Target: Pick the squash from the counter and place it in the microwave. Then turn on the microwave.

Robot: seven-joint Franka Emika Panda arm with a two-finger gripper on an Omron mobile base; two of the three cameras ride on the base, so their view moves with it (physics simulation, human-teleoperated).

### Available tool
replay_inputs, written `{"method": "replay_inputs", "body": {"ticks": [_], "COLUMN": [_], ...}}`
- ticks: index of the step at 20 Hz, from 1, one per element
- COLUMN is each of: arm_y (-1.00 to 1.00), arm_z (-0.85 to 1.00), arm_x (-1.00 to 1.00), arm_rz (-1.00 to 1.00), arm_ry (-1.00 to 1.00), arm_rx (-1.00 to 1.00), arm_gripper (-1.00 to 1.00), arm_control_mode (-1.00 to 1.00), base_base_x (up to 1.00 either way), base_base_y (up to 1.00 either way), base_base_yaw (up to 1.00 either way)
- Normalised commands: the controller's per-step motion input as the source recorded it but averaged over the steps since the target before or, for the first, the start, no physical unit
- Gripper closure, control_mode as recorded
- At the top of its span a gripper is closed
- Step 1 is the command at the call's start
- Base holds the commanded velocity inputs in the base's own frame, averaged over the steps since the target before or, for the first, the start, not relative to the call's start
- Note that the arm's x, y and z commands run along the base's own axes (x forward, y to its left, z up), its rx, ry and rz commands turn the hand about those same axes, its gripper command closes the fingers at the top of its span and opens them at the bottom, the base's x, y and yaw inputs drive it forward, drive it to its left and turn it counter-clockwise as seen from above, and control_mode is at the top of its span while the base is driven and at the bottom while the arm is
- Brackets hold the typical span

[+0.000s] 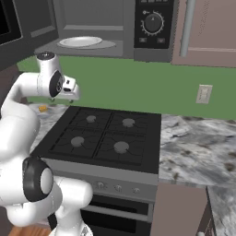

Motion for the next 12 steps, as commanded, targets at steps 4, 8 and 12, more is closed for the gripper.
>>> {"method": "replay_inputs", "body": {"ticks": [4,8,12], "arm_y": [0.18,0.18,0.16], "arm_z": [-0.24,-0.27,-0.28], "arm_x": [0.16,0.16,0.17], "arm_rz": [0.00,0.00,0.00], "arm_ry": [0.05,0.05,0.06], "arm_rx": [0.00,0.00,0.00], "arm_gripper": [-1.00,-1.00,-1.00], "arm_control_mode": [-1.00,-1.00,-1.00], "base_base_x": [0.00,0.00,0.00], "base_base_y": [0.00,0.00,0.00], "base_base_yaw": [0.00,0.00,0.00]}}
